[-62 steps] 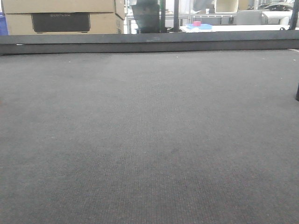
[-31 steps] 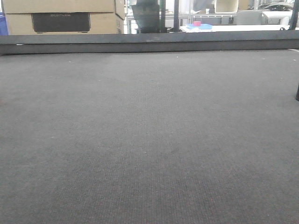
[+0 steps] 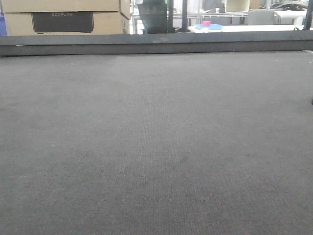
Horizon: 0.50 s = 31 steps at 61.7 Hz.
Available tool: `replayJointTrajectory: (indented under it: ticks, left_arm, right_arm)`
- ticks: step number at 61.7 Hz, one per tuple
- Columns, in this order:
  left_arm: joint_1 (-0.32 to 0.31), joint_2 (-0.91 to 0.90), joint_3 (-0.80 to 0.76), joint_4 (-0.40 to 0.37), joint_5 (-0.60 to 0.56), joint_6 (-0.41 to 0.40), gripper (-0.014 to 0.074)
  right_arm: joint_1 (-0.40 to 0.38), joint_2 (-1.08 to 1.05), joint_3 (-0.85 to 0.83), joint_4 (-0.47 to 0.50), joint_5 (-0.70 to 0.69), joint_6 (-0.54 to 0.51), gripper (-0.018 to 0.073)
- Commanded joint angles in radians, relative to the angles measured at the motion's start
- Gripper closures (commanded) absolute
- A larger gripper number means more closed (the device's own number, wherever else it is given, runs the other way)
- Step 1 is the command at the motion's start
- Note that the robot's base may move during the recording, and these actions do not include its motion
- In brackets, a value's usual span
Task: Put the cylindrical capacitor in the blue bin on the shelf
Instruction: 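Lower the open right gripper over the dark brown capacitor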
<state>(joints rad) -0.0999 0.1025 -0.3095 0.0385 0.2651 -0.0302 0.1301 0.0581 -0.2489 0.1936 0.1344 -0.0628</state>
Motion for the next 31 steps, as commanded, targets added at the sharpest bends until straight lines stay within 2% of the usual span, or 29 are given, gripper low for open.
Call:
replayJointTrajectory:
  ticks: [1,16,31]
  left_arm:
    - [0.000,0.092,-0.085,0.000,0.068,-0.007,0.0707]
    - [0.000,0.456,-0.338,0.000,0.219,-0.007,0.0707]
    - [0.000,0.767,-0.557,-0.004,0.345,-0.007,0.0707]
  right_arm:
    - [0.002,0.074,-0.064,0.005,0.036,-0.006,0.0727]
    - [0.002,0.418,-0.241,0.005,0.129,-0.006,0.0727]
    - [0.002,0.800,-0.479,0.002,0.356,-0.006,0.0727]
